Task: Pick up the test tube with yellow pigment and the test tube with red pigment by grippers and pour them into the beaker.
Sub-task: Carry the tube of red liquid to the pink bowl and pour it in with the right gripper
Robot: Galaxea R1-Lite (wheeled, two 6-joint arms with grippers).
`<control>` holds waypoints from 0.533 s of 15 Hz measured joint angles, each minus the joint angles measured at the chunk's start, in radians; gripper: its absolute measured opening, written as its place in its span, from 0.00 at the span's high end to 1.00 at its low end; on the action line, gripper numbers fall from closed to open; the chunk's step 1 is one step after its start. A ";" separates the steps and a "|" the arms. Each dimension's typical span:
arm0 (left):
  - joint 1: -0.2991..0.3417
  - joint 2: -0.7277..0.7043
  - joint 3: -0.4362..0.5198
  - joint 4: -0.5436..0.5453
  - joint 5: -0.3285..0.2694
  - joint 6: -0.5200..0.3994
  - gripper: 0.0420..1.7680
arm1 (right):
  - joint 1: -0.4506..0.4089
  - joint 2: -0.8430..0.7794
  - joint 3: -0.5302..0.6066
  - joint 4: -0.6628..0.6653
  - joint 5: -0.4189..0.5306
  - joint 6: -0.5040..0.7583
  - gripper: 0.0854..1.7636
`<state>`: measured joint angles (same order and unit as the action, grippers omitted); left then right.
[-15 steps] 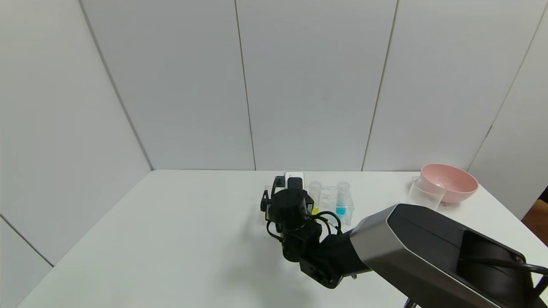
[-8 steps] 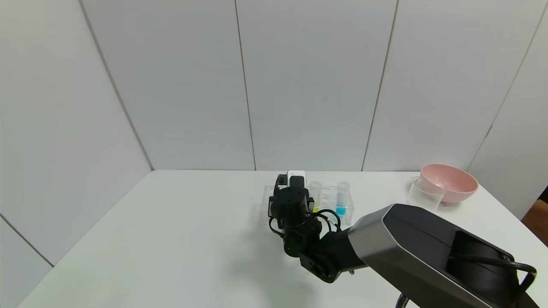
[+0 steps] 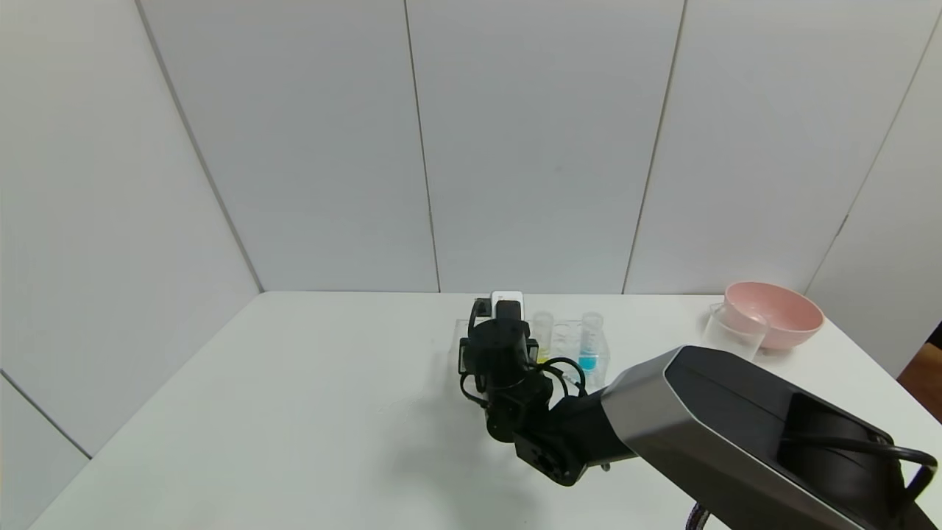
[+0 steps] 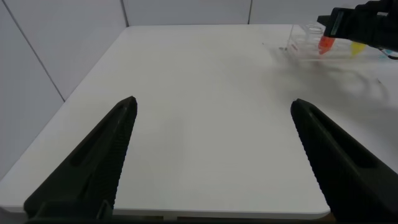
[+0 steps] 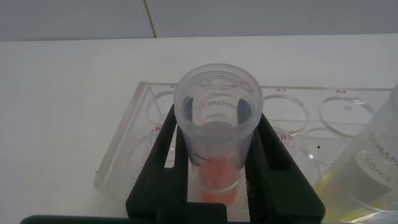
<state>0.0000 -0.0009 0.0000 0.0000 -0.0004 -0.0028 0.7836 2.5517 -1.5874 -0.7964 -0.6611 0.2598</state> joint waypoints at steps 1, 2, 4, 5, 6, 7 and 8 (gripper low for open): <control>0.000 0.000 0.000 0.000 0.000 0.000 0.00 | 0.000 -0.008 0.001 -0.001 -0.001 -0.007 0.71; 0.000 0.000 0.000 0.000 0.000 0.000 0.00 | 0.000 -0.018 0.000 -0.011 -0.006 -0.013 0.71; 0.000 0.000 0.000 0.000 0.000 0.000 0.00 | 0.000 -0.041 0.001 -0.011 -0.008 -0.033 0.71; 0.000 0.000 0.000 0.000 0.000 0.000 0.00 | 0.000 -0.051 0.001 -0.012 -0.007 -0.047 0.71; 0.000 0.000 0.000 0.000 0.000 0.000 0.00 | 0.000 -0.064 0.001 -0.013 -0.006 -0.060 0.71; 0.000 0.000 0.000 0.000 0.000 0.000 0.00 | -0.001 -0.078 0.000 -0.013 -0.007 -0.075 0.71; 0.000 0.000 0.000 0.000 0.000 0.000 0.00 | -0.001 -0.092 -0.001 -0.013 -0.005 -0.089 0.71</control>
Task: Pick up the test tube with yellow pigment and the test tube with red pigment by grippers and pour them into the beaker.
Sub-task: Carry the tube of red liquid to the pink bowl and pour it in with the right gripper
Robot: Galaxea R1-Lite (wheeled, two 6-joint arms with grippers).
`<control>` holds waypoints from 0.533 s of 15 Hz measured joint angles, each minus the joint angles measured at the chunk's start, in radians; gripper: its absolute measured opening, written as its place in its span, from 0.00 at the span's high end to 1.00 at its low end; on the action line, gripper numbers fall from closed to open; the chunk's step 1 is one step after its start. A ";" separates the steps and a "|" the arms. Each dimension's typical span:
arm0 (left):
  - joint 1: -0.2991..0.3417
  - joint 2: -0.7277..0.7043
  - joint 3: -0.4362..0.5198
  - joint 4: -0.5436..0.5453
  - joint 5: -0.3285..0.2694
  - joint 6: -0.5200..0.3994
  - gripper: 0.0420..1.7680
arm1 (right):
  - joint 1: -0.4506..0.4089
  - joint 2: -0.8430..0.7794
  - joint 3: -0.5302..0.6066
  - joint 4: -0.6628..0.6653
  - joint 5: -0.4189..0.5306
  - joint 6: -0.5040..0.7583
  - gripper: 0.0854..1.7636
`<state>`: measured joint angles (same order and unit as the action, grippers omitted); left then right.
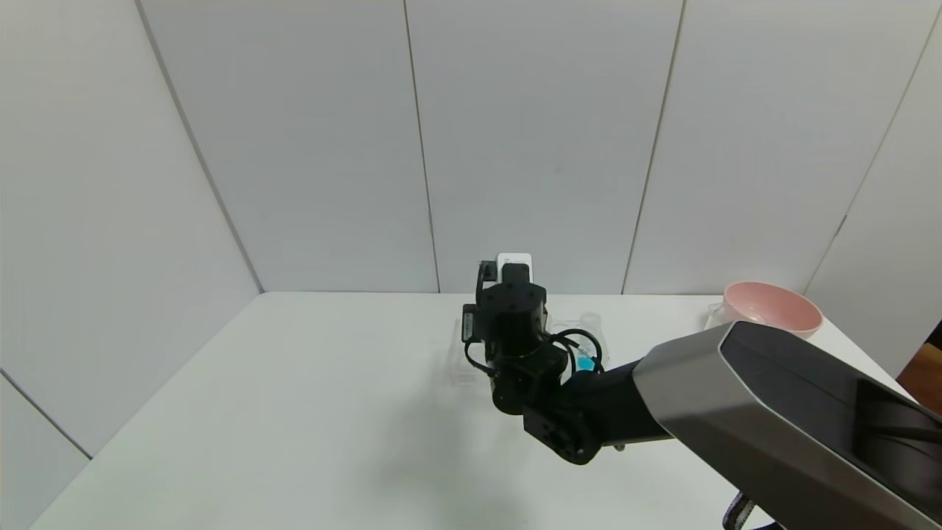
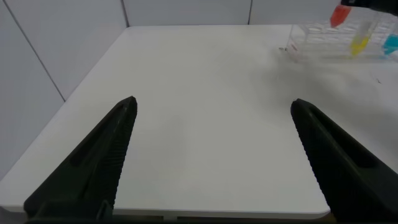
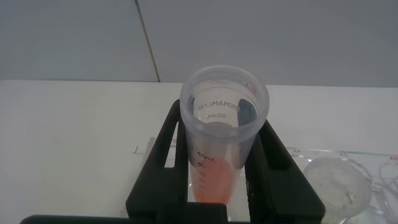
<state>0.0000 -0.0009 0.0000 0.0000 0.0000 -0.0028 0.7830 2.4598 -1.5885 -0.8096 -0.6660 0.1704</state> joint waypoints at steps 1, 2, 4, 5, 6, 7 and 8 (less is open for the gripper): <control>0.000 0.000 0.000 0.000 0.000 0.000 0.00 | -0.001 -0.014 -0.003 0.000 0.002 -0.016 0.71; 0.000 0.000 0.000 0.000 0.000 0.000 0.00 | -0.002 -0.030 -0.006 -0.003 0.002 -0.033 0.71; 0.000 0.000 0.000 0.000 0.000 0.000 0.00 | -0.003 -0.062 -0.007 -0.003 0.004 -0.052 0.71; 0.000 0.000 0.000 0.000 0.000 0.000 0.00 | -0.007 -0.082 -0.008 -0.001 0.005 -0.061 0.71; 0.000 0.000 0.000 0.000 0.000 0.000 0.00 | -0.012 -0.103 -0.007 0.000 0.006 -0.071 0.71; 0.000 0.000 0.000 0.000 0.000 0.000 0.00 | -0.023 -0.126 -0.003 0.002 0.007 -0.086 0.71; 0.000 0.000 0.000 0.000 0.000 0.000 0.00 | -0.041 -0.154 0.004 0.004 0.009 -0.104 0.71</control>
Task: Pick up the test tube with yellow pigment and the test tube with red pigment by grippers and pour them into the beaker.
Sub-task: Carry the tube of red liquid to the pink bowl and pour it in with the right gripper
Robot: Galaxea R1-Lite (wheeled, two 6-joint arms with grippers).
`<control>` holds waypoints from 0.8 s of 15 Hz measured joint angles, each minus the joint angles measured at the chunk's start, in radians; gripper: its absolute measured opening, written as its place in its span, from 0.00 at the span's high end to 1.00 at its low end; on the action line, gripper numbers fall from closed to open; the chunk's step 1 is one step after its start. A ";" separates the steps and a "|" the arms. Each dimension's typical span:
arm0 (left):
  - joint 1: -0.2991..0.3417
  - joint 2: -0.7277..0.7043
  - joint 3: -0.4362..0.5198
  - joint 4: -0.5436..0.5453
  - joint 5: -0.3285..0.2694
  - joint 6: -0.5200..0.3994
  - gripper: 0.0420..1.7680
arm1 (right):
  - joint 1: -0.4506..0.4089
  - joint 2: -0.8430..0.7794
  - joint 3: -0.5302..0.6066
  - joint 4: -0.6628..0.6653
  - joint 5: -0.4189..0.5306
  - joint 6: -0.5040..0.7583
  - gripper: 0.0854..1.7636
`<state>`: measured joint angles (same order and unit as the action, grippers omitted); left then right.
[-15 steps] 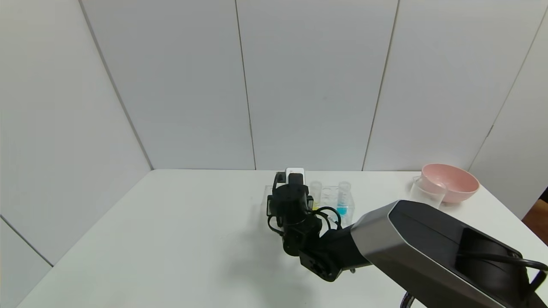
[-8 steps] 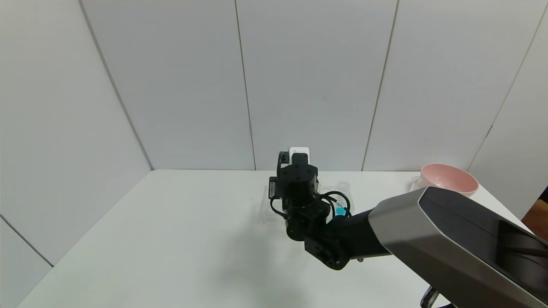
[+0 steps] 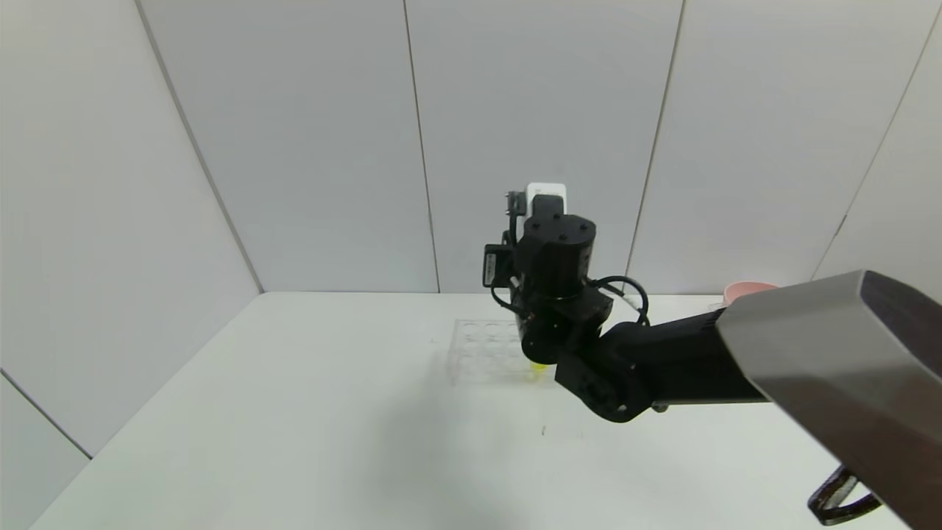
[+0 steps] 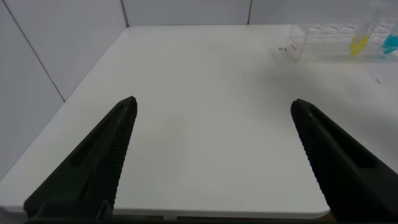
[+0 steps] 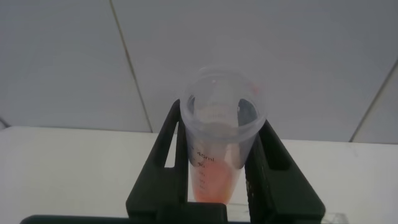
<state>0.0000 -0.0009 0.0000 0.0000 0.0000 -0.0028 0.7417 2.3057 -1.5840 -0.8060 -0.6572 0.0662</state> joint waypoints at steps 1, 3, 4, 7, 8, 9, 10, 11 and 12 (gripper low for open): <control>0.000 0.000 0.000 0.000 0.000 0.000 0.00 | -0.022 -0.030 0.013 0.000 0.003 -0.015 0.71; 0.000 0.000 0.000 0.000 0.000 0.000 0.00 | -0.084 -0.104 0.072 -0.002 0.046 -0.027 0.71; 0.000 0.000 0.000 0.000 0.000 0.000 0.00 | -0.122 -0.145 0.117 -0.001 0.087 -0.030 0.71; 0.000 0.000 0.000 0.000 0.000 0.000 0.00 | -0.278 -0.273 0.292 -0.012 0.250 -0.031 0.71; 0.000 0.000 0.000 0.000 0.000 0.000 0.00 | -0.335 -0.310 0.349 -0.015 0.299 -0.031 0.71; 0.000 0.000 0.000 0.000 0.000 0.000 0.00 | -0.397 -0.346 0.407 -0.017 0.342 -0.031 0.71; 0.000 0.000 0.000 0.000 0.000 0.000 0.00 | -0.454 -0.375 0.459 -0.018 0.381 -0.031 0.71; 0.000 0.000 0.000 0.000 0.000 0.000 0.00 | -0.511 -0.401 0.503 -0.019 0.424 -0.031 0.71; 0.000 0.000 0.000 0.000 0.000 0.000 0.00 | -0.575 -0.427 0.541 -0.019 0.476 -0.030 0.71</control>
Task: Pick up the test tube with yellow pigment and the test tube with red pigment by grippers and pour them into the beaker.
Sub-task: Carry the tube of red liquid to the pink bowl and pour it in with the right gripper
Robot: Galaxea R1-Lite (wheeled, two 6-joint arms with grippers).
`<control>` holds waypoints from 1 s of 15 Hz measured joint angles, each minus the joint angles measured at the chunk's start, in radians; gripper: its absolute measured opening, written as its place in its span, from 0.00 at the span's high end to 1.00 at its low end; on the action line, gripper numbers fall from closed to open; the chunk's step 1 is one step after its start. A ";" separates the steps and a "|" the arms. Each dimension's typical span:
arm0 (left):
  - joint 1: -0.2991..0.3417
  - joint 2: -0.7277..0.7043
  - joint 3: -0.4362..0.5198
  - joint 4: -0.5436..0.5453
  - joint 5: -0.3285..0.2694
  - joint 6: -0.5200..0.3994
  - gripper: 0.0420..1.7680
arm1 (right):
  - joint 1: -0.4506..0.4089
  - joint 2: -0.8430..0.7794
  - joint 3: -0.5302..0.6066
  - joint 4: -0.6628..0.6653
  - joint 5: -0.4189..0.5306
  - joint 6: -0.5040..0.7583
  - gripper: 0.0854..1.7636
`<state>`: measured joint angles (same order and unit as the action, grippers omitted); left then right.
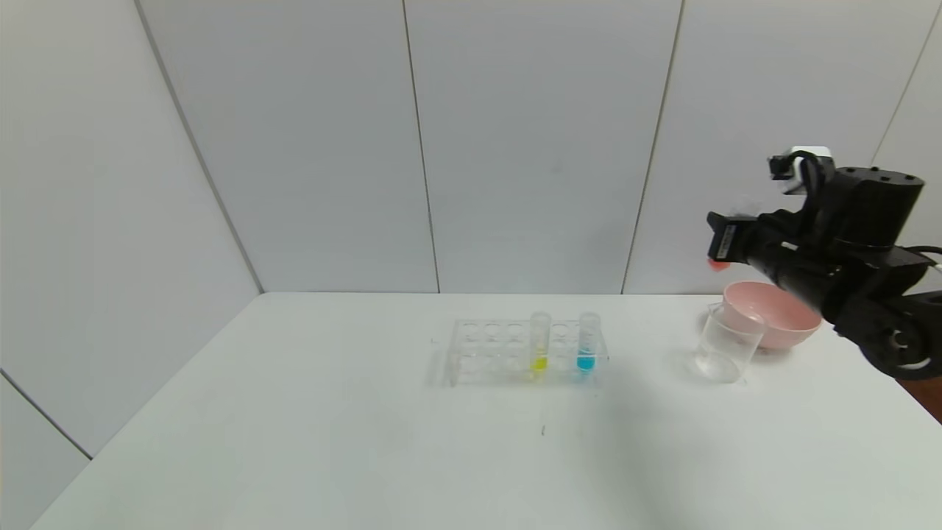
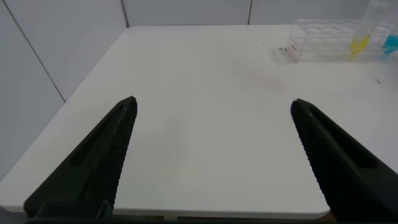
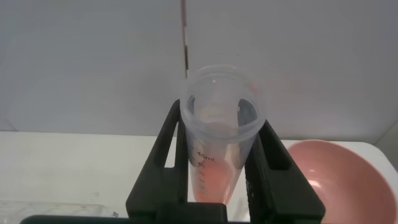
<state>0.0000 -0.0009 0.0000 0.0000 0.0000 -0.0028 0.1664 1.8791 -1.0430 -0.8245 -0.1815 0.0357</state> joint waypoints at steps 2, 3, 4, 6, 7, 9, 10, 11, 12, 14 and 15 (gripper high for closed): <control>0.000 0.000 0.000 0.000 0.000 0.000 0.00 | -0.130 -0.035 0.041 0.000 0.109 0.000 0.71; 0.000 0.000 0.000 0.000 0.000 0.000 0.00 | -0.192 -0.045 0.050 0.000 0.163 0.000 0.71; 0.000 0.000 0.000 0.000 0.000 0.000 0.00 | -0.251 -0.051 0.053 -0.001 0.222 -0.001 0.71; 0.000 0.000 0.000 0.000 0.000 0.000 0.00 | -0.356 -0.051 0.054 -0.002 0.365 -0.026 0.71; 0.000 0.000 0.000 0.000 0.000 0.000 0.00 | -0.399 -0.044 0.053 -0.002 0.425 -0.068 0.71; 0.000 0.000 0.000 0.000 0.000 0.000 0.00 | -0.470 -0.019 0.050 -0.031 0.556 -0.188 0.71; 0.000 0.000 0.000 0.000 0.000 0.000 0.00 | -0.494 -0.002 0.049 -0.068 0.607 -0.223 0.71; 0.000 0.000 0.000 0.000 0.000 0.000 0.00 | -0.509 0.016 0.048 -0.109 0.641 -0.243 0.71; 0.000 0.000 0.000 0.000 0.000 0.000 0.00 | -0.517 0.037 0.046 -0.146 0.662 -0.266 0.71; 0.000 0.000 0.000 0.000 0.000 0.000 0.00 | -0.520 0.075 0.038 -0.178 0.682 -0.372 0.71; 0.000 0.000 0.000 0.000 0.000 0.000 0.00 | -0.520 0.093 0.033 -0.181 0.690 -0.437 0.71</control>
<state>0.0000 -0.0009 0.0000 0.0000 0.0000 -0.0028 -0.3540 1.9719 -1.0098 -1.0055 0.5087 -0.4017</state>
